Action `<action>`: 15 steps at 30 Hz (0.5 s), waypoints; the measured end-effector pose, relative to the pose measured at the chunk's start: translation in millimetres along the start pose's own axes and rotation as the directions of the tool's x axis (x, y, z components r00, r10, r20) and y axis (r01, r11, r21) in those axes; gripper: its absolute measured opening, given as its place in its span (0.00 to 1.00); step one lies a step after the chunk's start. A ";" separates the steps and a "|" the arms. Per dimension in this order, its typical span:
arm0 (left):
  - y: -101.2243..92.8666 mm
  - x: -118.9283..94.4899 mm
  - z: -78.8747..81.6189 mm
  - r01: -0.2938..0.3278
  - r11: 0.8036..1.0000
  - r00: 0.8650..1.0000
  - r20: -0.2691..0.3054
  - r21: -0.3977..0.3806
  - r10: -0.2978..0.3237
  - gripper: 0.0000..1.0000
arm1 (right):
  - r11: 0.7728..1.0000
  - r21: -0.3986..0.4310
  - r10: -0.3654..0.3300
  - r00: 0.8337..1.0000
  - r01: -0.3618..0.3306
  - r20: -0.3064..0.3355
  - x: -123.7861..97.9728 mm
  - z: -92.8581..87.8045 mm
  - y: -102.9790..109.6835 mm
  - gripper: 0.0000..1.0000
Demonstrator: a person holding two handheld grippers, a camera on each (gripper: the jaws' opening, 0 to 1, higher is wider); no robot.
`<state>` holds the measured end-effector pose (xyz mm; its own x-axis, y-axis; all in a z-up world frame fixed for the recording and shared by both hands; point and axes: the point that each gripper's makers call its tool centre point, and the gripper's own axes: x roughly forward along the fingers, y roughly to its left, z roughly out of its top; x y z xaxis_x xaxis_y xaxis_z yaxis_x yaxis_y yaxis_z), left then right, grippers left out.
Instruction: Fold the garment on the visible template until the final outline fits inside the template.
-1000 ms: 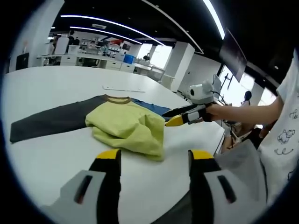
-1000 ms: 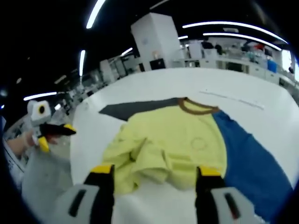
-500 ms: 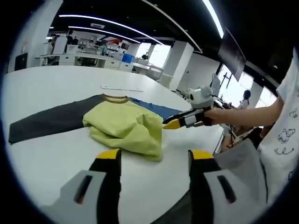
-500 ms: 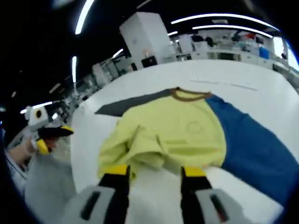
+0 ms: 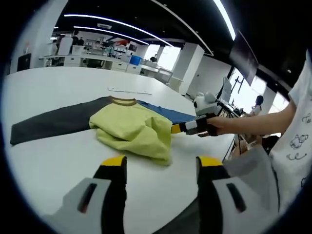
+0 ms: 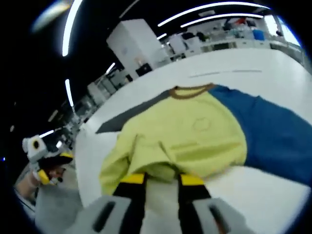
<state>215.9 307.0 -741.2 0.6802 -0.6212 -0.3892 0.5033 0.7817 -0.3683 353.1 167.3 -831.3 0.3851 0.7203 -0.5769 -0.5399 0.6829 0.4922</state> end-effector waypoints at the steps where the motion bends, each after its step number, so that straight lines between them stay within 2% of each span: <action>1: 0.3 -0.1 0.0 -0.001 1.000 1.000 0.001 0.000 0.001 0.54 | 1.000 0.001 -0.003 1.000 0.003 -0.001 1.2 -0.1 -0.5 0.14; 6: 0.3 -0.7 -0.4 -0.003 1.000 1.000 0.004 -0.006 0.003 0.54 | 1.000 -0.017 -0.026 1.000 0.026 0.005 -1.4 -1.3 0.0 0.00; 10: 2.8 -1.5 -2.0 -0.005 1.000 1.000 0.002 -0.006 0.005 0.53 | 1.000 -0.010 -0.022 1.000 0.022 0.016 -7.7 -1.9 -0.1 0.00; 14: 3.6 -1.8 -2.7 -0.005 1.000 1.000 0.000 -0.003 0.005 0.53 | 0.999 -0.029 -0.021 0.999 0.022 0.031 -24.5 -0.3 3.7 0.00; 15: 3.3 -1.8 -2.5 -0.003 1.000 1.000 -0.002 -0.001 0.003 0.53 | 0.999 -0.035 -0.021 0.999 0.022 0.038 -27.7 2.7 -2.6 0.00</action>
<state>214.9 310.6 -743.8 0.6810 -0.6188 -0.3917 0.5006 0.7837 -0.3677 345.8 145.9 -814.9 0.4243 0.7099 -0.5621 -0.5573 0.6940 0.4559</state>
